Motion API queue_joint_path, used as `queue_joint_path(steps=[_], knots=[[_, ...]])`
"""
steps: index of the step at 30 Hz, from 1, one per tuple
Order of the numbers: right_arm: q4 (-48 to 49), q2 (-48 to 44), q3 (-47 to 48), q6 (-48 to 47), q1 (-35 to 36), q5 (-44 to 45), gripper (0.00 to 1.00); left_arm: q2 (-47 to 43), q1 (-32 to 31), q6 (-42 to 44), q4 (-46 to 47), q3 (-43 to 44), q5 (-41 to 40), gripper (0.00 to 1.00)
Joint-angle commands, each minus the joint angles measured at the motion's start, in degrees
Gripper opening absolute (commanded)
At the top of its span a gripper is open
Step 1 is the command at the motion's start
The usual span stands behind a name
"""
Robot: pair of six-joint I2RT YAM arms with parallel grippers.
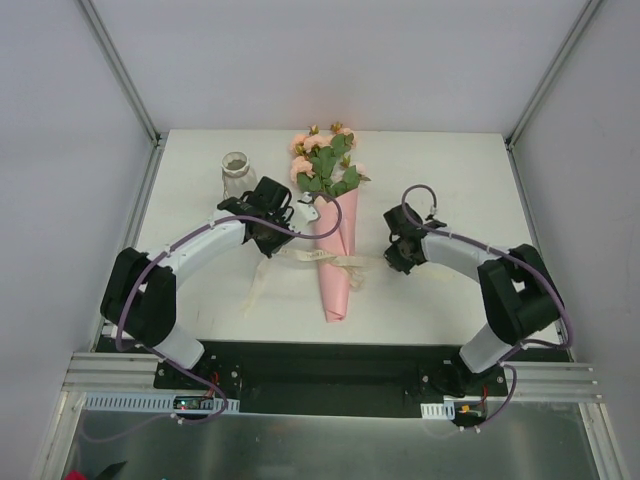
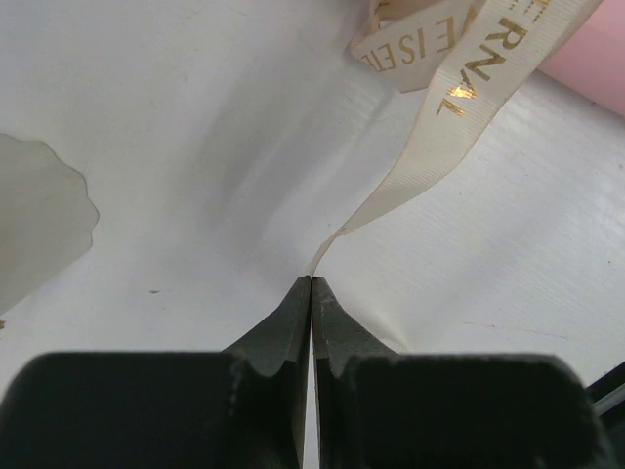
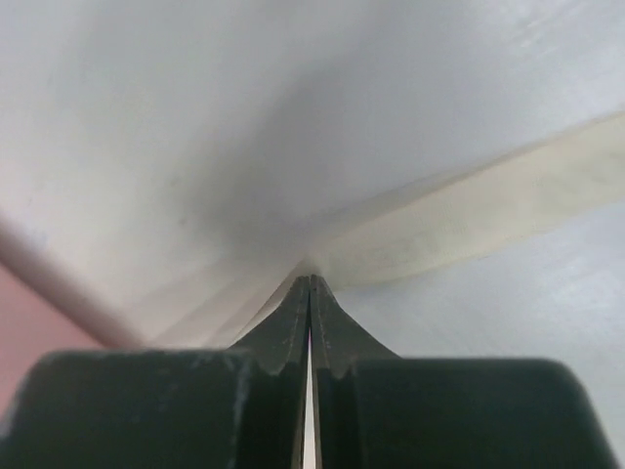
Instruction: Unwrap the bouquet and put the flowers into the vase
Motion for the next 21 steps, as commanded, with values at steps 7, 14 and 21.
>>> queue_joint_path(steps=[7,14,21], knots=[[-4.92,-9.18,-6.97,-5.97,-11.53,4.90,0.01,-6.08,6.56,1.83,-2.85,-0.46,-2.58,0.00],[8.66,-15.05,-5.68,-23.60,-4.97,2.27,0.44,-7.50,7.81,1.14,-3.99,-0.55,-0.91,0.00],[24.16,-19.28,-5.23,-44.28,4.63,-13.64,0.84,-5.91,7.45,-0.18,-4.88,1.21,-0.65,0.00]])
